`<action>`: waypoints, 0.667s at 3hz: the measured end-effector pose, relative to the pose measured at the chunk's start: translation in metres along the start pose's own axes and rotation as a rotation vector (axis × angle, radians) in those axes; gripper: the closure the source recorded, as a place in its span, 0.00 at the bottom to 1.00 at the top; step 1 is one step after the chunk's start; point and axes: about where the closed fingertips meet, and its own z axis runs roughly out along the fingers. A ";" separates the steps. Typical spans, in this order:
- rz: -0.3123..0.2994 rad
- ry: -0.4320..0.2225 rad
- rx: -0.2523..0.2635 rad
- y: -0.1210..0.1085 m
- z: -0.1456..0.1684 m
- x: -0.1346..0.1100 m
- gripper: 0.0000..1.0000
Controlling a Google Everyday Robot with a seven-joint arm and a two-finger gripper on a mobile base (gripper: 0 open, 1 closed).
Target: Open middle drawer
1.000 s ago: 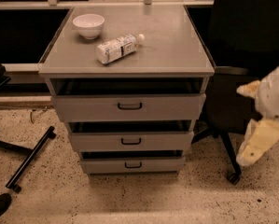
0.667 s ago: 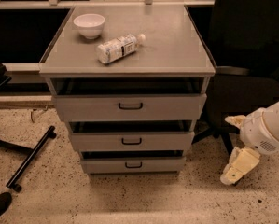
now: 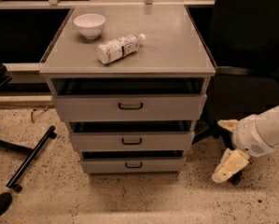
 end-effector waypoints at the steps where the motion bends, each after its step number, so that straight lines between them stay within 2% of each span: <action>1: 0.001 -0.178 0.019 -0.034 0.056 0.004 0.00; 2: -0.009 -0.366 0.037 -0.066 0.104 0.001 0.00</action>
Offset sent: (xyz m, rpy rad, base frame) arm 0.1266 0.0359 -0.2296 0.6482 -0.1224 -0.0148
